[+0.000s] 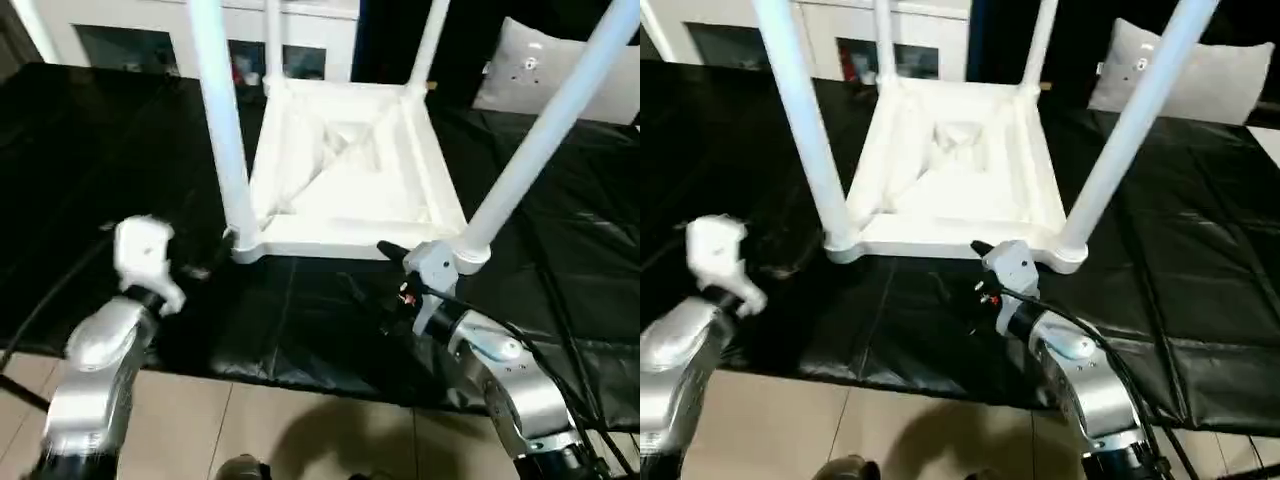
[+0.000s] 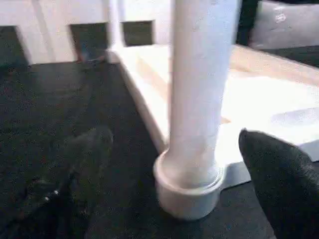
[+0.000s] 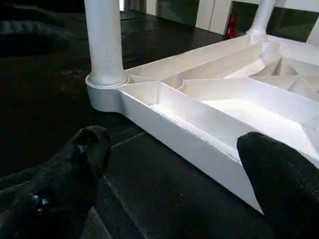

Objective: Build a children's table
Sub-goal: Flip table

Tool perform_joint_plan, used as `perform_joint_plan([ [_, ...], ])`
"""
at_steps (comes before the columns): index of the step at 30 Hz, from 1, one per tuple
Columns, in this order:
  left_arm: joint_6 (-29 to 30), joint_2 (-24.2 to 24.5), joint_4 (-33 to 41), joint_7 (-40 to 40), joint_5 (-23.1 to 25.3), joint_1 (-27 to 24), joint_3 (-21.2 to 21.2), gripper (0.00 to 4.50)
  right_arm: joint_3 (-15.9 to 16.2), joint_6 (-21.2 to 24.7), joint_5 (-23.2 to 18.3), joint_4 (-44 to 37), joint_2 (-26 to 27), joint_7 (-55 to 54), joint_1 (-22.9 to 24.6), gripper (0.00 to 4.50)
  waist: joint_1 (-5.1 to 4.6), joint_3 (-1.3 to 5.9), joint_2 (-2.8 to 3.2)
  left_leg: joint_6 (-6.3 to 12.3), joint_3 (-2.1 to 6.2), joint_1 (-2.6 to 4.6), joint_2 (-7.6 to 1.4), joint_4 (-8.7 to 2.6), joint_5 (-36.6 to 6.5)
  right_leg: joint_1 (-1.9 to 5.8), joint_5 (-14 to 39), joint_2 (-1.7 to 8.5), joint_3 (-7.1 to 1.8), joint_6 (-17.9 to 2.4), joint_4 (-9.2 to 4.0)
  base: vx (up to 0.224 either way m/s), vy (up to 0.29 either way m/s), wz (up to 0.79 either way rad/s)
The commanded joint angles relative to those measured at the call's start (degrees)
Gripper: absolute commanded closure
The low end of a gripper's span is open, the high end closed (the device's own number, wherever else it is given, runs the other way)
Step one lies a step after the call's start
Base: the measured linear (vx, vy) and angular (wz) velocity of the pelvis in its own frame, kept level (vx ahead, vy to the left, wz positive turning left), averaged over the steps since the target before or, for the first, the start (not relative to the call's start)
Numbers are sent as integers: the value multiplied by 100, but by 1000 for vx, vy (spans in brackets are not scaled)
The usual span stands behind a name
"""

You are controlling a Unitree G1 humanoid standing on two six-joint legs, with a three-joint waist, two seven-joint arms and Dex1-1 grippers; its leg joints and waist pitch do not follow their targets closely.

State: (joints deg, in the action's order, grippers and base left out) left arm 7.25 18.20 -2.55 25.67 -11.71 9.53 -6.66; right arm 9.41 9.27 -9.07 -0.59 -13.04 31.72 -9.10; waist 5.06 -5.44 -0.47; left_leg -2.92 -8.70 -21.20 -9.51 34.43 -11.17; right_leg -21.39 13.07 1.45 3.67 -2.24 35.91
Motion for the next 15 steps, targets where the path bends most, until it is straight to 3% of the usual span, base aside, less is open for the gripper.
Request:
perform_joint_plan([
  [1, 25, 44, -229, 177, -9, 117, 117, 4, -21, -52, 46, 55, -41, -6, -40, 0, -5, 406, 100, 130, 144, 68, -428, -436, -816, 241, 139, 725, -419, -1081, -413, 0, 0, 0],
  [5, -92, -22, -761, 195, 137, 495, 237, 4, -18, -75, 45, 89, -39, -35, -53, 0, 12, 417, 98, 138, 139, 78, -421, -426, -817, 248, 128, 738, -422, -1107, -416, 0, 0, 0],
  [6, -111, -56, -945, 193, 144, 622, 266, 32, -21, -82, 38, 103, -32, -30, -53, 0, 10, 420, 88, 157, 147, 57, -421, -429, -743, 262, 51, 732, -416, -1113, -404, 0, 0, 0],
  [7, -154, -85, -1131, 202, 181, 754, 315, 32, -5, -81, 34, 116, -23, -10, -52, 0, 5, 438, 111, 167, 140, 64, -412, -412, -710, 262, -43, 730, -416, -1124, -404, 0, 0, 0],
  [10, -207, -142, -1542, 195, 247, 1048, 394, 51, 43, -13, -11, 95, -12, 127, -24, 0, 8, 459, 84, 213, 137, 63, -409, -402, -643, 276, -149, 727, -413, -1133, -387, 0, 0, 0],
  [11, -257, -165, -1729, 114, 322, 1166, 394, 73, 77, 14, -38, 78, -31, 197, -14, 0, 15, 461, 92, 233, 144, 55, -416, -400, -604, 284, -203, 746, -412, -1164, -375, 0, 0, 0],
  [15, -411, -243, -2344, -201, 494, 1532, 370, 89, 154, 30, -41, 73, -95, 315, -21, 0, 15, 463, 92, 263, 150, 55, -419, -396, -652, 291, -62, 749, -405, -1130, -404, 0, 0, 0],
])
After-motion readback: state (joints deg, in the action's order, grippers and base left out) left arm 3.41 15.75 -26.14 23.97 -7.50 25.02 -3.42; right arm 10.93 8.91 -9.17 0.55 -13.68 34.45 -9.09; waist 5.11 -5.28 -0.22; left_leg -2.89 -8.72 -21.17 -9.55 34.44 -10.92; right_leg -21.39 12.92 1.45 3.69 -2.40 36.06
